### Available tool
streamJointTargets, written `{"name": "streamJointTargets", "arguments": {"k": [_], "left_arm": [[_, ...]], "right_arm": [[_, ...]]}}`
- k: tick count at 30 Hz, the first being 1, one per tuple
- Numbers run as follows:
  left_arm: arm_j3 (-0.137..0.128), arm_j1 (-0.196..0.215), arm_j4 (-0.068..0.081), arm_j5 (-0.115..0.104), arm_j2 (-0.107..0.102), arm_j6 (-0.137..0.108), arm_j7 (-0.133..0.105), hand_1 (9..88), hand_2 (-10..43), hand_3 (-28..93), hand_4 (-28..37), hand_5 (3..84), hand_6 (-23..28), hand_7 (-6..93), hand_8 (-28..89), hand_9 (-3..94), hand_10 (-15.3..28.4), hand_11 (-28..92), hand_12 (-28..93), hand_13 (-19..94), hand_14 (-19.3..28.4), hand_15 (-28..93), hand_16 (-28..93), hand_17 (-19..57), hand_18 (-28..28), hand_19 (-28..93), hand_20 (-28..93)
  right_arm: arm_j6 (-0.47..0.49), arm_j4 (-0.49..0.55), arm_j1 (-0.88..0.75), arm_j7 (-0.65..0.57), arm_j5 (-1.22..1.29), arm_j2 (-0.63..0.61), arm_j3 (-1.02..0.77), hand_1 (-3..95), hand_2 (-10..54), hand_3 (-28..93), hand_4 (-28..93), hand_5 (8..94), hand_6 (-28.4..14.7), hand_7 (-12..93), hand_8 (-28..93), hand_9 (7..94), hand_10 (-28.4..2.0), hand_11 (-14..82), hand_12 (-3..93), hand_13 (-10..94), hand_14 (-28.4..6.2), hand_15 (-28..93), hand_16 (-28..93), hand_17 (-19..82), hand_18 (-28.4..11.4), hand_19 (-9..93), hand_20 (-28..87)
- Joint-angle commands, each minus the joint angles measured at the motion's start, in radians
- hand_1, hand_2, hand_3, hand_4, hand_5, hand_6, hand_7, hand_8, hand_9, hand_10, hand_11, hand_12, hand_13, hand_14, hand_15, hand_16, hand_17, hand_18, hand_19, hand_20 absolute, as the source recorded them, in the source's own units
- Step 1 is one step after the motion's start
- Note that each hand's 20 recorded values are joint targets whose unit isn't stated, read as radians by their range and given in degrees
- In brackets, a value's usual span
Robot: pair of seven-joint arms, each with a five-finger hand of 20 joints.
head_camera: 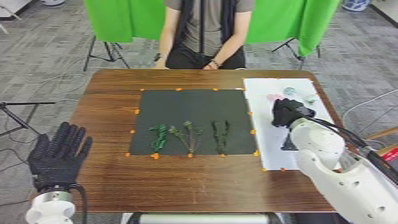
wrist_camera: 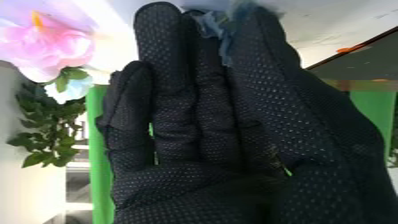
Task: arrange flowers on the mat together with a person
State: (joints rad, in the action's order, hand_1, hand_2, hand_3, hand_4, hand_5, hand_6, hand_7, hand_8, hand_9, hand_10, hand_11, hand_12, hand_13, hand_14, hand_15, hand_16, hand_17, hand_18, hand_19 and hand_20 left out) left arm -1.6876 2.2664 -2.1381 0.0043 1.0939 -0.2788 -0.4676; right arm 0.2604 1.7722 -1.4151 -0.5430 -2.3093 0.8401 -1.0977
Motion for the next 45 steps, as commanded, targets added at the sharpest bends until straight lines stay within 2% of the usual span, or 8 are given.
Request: {"name": "streamJointTargets", "arguments": {"k": [1,8,12,17,24,29,32,45], "left_arm": [[0.004,0.015,0.006,0.001,0.009,-0.01,0.01,26.8,11.7,77,-28.3,48.7,8.9,13.7,-11,40.2,13.6,18,6,30,13.1,24,-7,-5.2,13.5,36,8],[0.01,0.004,0.018,0.015,0.004,0.001,0.028,26.8,11.7,76,-28.3,48.7,8.9,13.7,-11,40.3,13.6,18,6,30,13.1,24,-7,-5.3,13.6,36,8],[0.014,-0.002,0.024,0.007,0.004,-0.002,0.027,26.8,11.7,77,-28.3,48.6,8.9,13.8,-10,40.2,13.5,18,6,30,13.0,24,-7,-5.2,13.6,36,8],[0.028,-0.023,0.028,0.04,-0.003,0.002,0.036,26.9,11.6,76,-28.3,48.5,8.9,13.8,-11,40.0,13.5,18,6,30,13.0,24,-7,-5.2,13.5,36,8],[0.069,-0.078,0.048,0.037,-0.028,0.02,0.021,26.9,11.5,77,-28.3,48.5,8.8,13.8,-11,40.0,13.4,18,6,30,12.9,23,-7,-5.2,13.6,36,8],[0.09,-0.099,0.05,0.024,-0.062,0.023,-0.01,26.9,11.5,77,-28.3,48.5,8.9,13.8,-11,39.9,13.4,18,6,30,12.9,23,-7,-5.2,13.6,36,8],[0.103,-0.116,0.051,0.024,-0.077,0.022,-0.007,26.9,11.5,77,-28.3,48.5,8.8,13.7,-11,40.0,13.4,18,6,30,12.9,23,-7,-5.2,13.5,36,8],[0.096,-0.119,0.051,0.004,-0.073,0.01,-0.008,27.1,11.5,76,-28.3,48.5,8.7,13.9,-11,40.2,13.0,18,5,30,12.9,23,-7,-5.2,13.6,36,8]], "right_arm": [[-0.117,0.031,-0.009,0.028,-0.022,0.002,0.032,62.1,-9.5,64,-28,73.0,-0.1,38,2,83.5,-10.7,10.4,42.0,71,-8.7,38,38,37,-17.8,80,42],[-0.289,0.136,0.113,0.083,0.017,0.032,0.159,62.4,-9.5,66,-28,74.1,-0.6,37,3,84.1,-10.7,10.7,43.1,71,-9.2,39,39,38,-17.3,79,41],[-0.288,0.112,0.231,0.164,0.061,0.114,0.291,62.0,-9.5,66,-28,74.1,-0.8,37,4,83.8,-11.1,10.6,43.7,71,-9.7,39,40,38,-16.6,76,40],[-0.229,0.047,0.355,0.227,0.209,0.239,0.426,62.0,-9.5,67,-28,73.8,-0.9,37,4,83.6,-11.1,10.5,43.8,71,-9.4,38,40,39,-16.2,76,39],[-0.237,-0.074,0.478,0.289,0.189,0.366,0.608,61.7,-9.5,67,-28,73.5,-0.9,37,4,83.5,-11.0,10.6,43.8,71,-9.2,38,40,40,-15.7,75,38],[-0.253,-0.126,0.512,0.255,0.253,0.442,0.696,61.2,-9.5,67,-28,72.8,-0.8,38,4,83.1,-10.8,10.6,43.7,70,-9.0,38,40,40,-15.7,75,37],[-0.293,-0.162,0.541,0.228,0.244,0.457,0.754,61.1,-9.5,67,-28,72.4,-0.8,39,3,83.0,-10.7,10.6,43.3,70,-8.9,38,40,40,-15.7,75,37],[-0.372,-0.246,0.555,0.173,0.106,0.476,0.832,61.2,-9.5,67,-28,71.7,-0.5,40,2,82.8,-10.9,10.7,42.5,70,-8.7,38,40,40,-16.1,75,36]]}}
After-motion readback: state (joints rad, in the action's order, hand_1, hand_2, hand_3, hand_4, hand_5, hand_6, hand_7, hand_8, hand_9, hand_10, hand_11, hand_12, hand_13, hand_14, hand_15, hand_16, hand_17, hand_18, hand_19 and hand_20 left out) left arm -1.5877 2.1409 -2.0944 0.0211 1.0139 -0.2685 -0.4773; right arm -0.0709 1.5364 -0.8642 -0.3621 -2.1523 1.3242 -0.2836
